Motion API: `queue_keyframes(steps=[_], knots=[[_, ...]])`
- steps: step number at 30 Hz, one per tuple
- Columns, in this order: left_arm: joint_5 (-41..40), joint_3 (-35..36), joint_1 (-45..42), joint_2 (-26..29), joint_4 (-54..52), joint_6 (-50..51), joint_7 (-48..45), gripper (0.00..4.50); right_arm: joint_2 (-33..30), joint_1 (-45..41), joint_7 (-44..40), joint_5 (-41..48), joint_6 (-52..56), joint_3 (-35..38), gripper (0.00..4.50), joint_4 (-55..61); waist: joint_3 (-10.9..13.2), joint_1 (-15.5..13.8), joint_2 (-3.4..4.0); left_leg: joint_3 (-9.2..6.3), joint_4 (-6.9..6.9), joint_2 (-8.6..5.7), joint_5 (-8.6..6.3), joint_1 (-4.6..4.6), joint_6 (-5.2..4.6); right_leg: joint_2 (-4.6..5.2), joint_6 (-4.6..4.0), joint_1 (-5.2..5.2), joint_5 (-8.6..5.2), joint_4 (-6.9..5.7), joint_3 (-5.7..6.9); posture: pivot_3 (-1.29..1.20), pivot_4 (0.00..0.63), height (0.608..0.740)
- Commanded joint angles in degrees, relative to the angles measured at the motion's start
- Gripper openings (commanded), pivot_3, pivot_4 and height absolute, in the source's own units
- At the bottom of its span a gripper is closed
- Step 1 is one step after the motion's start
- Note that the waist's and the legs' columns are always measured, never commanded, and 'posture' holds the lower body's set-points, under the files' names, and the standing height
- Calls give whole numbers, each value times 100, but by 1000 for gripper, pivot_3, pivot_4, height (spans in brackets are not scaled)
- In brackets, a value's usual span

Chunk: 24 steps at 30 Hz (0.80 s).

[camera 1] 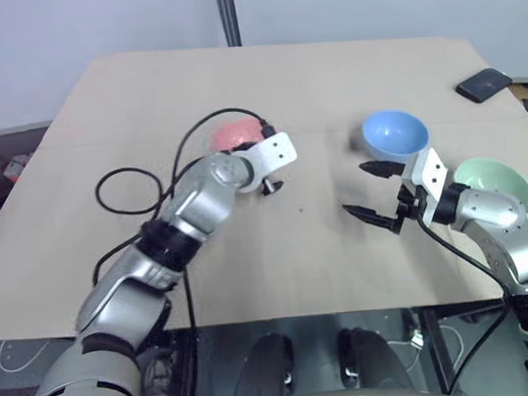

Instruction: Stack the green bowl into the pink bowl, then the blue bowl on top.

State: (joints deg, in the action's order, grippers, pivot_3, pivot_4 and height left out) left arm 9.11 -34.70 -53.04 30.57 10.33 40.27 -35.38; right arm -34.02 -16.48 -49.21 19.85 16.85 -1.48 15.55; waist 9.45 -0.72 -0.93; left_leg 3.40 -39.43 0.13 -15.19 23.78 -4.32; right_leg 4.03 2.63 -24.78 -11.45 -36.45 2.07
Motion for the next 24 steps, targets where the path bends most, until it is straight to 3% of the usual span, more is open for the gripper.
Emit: queue_keyframes(steps=[1, 2, 6, 7, 11, 14, 17, 24], knots=[[338, 14, -259, -104, 298, -239, -116, 2625, -67, 176, 162, 51, -52, 289, 4500, 394, 0, 2, 0, 0, 0, 1, 0, 0, 0, 0, 0, -1, 0, -1, 0, 0, 150, 739], [373, 26, -269, -129, 349, -297, -175, 2336, -77, 239, 194, 62, -43, 332, 4500, 430, 0, 0, 0, 0, 1, 2, 0, -1, 0, 0, 0, -2, 0, -3, -1, 0, 150, 739], [229, 235, -116, -121, 52, -578, -622, 246, -97, 489, 298, 54, -65, 480, 4500, 553, 0, -8, 0, 2, -1, 2, 0, -1, -1, 2, 0, -3, 0, -7, -4, 0, 150, 739], [-19, 316, 59, -6, -462, -593, -986, 41, -117, 574, 313, 65, -73, 539, 4500, 592, 0, -10, 0, 3, -1, 2, 0, -1, -1, 3, 0, -3, 0, -7, -5, 0, 150, 739], [-667, 524, 807, 771, -2349, -596, -2180, 41, -218, 824, 335, 88, -86, 738, 4500, 664, 1, 8, 1, 4, 3, 4, -1, 4, 0, 5, -1, -13, 0, -9, -14, 0, 150, 739], [-793, 569, 1154, 1203, -3105, -649, -2536, 41, -281, 920, 330, 86, -113, 833, 4500, 589, 1, -3, 2, 14, 1, 6, 0, -2, 2, 5, -3, -21, 0, -25, -26, 0, 150, 739], [-894, 631, 1309, 1227, -3324, -510, -2587, 41, -285, 945, 364, 88, -83, 895, 4500, 495, 1, -25, 2, 14, -1, 6, -1, -10, -2, 2, -6, -13, -4, -28, -24, 0, 150, 739], [-1037, 1079, 1386, 1063, -3276, -570, -2390, 2607, -418, 973, 801, -279, 184, 993, 4500, 422, 1, -13, 2, 13, -14, 4, -13, -13, -24, 2, -1, -2, -2, -28, -23, 0, 150, 739]])
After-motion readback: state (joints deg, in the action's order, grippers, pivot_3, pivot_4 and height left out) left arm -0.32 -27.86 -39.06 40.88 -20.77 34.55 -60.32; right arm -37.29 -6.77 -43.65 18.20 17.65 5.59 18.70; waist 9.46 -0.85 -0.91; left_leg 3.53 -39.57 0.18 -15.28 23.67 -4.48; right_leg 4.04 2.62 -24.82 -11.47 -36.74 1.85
